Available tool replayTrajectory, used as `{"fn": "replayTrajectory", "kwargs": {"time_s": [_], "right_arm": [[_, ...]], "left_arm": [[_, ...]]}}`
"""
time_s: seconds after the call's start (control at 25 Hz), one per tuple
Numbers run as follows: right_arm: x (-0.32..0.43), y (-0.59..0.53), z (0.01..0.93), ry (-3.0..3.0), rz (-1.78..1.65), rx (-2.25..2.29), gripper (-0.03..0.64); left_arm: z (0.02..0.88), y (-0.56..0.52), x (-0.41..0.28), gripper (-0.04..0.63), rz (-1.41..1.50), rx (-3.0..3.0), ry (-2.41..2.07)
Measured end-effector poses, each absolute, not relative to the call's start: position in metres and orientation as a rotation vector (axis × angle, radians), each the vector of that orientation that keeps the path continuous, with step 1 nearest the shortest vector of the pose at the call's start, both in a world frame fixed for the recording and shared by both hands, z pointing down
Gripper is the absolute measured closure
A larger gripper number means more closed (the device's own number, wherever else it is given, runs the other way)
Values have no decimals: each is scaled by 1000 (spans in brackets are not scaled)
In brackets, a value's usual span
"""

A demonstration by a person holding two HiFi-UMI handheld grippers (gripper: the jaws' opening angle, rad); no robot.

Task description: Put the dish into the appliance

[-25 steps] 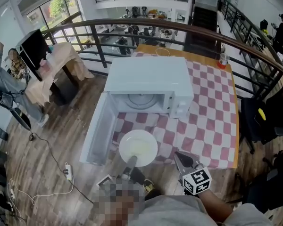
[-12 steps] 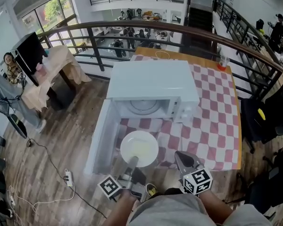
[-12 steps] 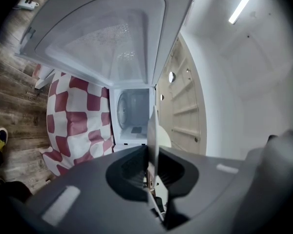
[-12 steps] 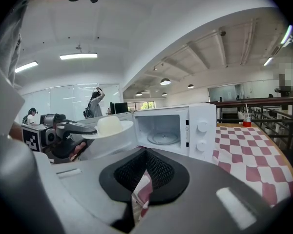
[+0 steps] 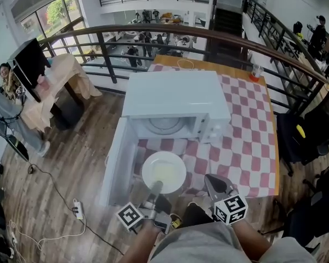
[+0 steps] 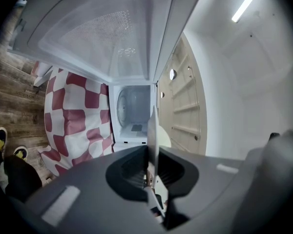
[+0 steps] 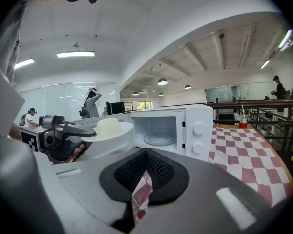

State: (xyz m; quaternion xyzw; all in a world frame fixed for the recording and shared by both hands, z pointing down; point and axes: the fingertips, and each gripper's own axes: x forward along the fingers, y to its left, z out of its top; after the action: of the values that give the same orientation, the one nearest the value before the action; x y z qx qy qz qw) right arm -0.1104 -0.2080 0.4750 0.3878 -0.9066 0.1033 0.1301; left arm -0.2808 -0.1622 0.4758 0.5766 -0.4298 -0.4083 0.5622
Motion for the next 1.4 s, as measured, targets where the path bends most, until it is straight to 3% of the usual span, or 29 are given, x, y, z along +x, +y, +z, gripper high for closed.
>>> {"fn": "replayTrajectory", "kwargs": {"time_s": [1.4], "right_arm": [[-115,-350,489,-2583,319,1193,619]], "left_arm": [[499,-312,-291,566,-888,1352,-987]]}}
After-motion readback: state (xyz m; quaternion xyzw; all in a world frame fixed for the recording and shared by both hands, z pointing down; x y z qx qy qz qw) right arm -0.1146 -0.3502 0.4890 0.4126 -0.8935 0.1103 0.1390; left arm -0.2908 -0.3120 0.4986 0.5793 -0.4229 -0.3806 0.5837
